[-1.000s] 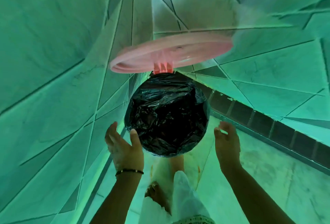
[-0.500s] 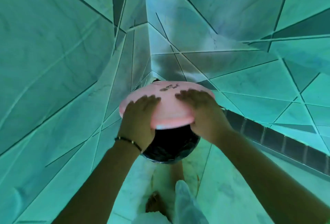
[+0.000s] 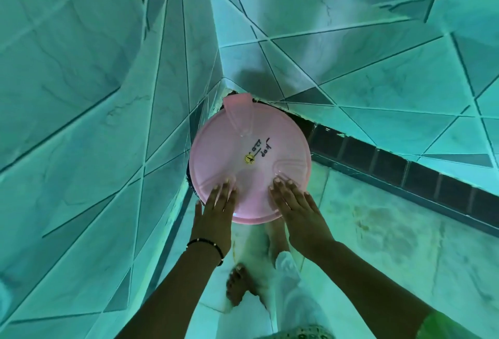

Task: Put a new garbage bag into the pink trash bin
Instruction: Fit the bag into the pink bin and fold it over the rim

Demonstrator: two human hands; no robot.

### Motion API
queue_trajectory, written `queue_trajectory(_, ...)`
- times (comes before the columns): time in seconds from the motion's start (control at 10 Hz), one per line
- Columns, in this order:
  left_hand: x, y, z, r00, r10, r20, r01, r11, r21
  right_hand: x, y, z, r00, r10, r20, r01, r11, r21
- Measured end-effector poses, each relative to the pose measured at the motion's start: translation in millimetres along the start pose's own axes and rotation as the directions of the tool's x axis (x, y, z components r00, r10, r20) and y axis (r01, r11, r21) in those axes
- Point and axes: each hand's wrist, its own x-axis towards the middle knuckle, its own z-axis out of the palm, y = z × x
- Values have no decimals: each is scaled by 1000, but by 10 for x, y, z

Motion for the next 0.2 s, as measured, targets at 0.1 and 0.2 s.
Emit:
queue_trajectory(0.1,16,47,-194,996,-15,84,13,1000,28,9,-50,-272,996,50,68,-57,993,100)
queue_trajectory(0.2,-183,305,-560,995,-104,-8,96,938,-332,-241,-212,-620,979,200,-44,-165,897,410)
